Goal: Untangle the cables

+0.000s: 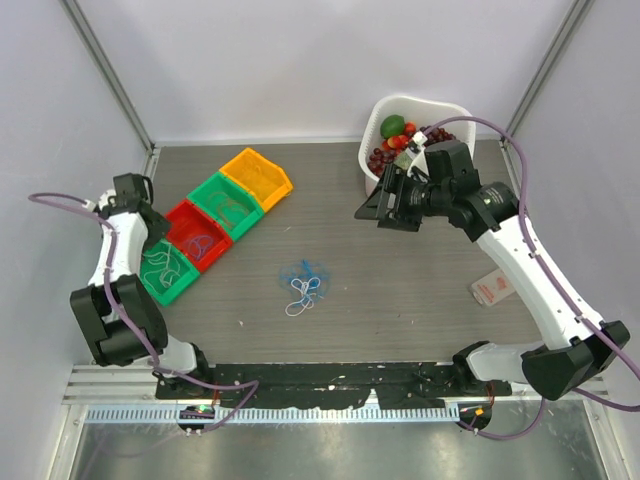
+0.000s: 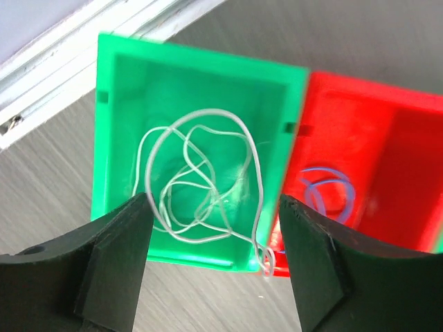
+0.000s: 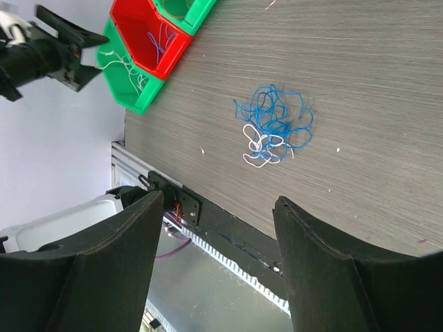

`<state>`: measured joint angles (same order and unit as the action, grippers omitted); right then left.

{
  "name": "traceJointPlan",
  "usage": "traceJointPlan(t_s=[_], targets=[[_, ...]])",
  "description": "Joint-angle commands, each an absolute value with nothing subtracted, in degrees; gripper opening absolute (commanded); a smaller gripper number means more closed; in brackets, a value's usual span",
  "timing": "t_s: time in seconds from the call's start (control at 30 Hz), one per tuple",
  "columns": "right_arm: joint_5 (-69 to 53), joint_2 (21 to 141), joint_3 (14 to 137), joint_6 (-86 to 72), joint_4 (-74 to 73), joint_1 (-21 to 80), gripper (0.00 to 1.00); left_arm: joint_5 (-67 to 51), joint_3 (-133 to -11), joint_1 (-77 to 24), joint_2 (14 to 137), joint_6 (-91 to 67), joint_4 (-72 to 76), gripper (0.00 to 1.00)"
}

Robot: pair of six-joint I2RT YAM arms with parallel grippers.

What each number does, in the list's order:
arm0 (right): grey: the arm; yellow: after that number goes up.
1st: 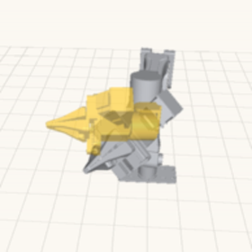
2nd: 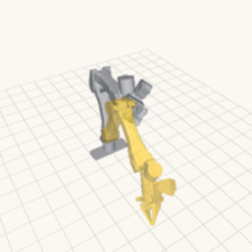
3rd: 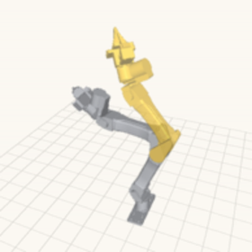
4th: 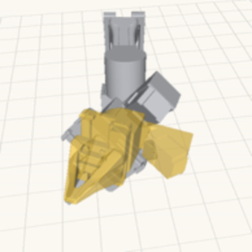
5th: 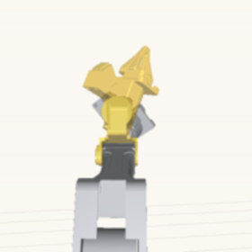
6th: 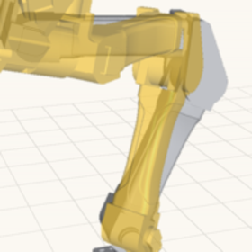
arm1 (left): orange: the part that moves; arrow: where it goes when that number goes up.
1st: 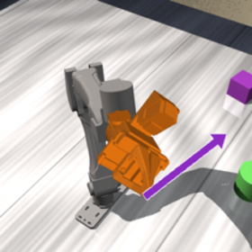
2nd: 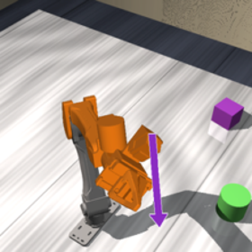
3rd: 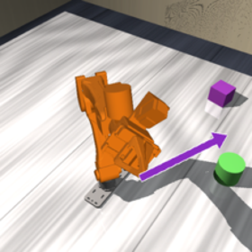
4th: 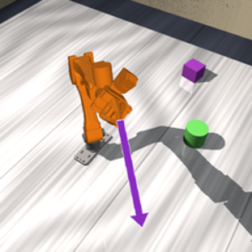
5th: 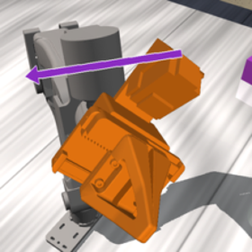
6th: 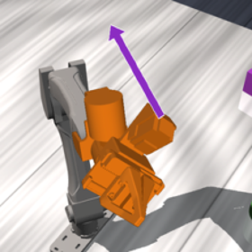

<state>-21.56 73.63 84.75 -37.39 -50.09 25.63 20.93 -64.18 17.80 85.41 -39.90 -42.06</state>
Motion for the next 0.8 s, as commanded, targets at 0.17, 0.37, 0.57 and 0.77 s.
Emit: traceJointPlan(t_s=[0.17, 0.37, 0.57, 0.77], targets=[[-25.0, 73.2, 80.0, -36.3, -44.8, 25.4, 0.70, 17.2, -66.9, 16.3, 71.7, -46.5, -46.8, 0.79], [-25.1, 73.7, 75.9, -36.4, -43.3, 25.8, 0.69, 9.2, -65.9, 6.7, 68.6, -45.0, -43.5, 0.59], [-25.3, 76.6, 69.9, -34.4, -40.7, 29.3, 0.63, 4.1, -63.7, -21.3, 68.6, -42.0, -36.6, 0.58], [-21.7, 79.2, 63.5, -36.8, -33.2, 38.8, 0.61, -3.1, -55.2, -32.7, 70.9, -44.5, -27.9, 0.66]])
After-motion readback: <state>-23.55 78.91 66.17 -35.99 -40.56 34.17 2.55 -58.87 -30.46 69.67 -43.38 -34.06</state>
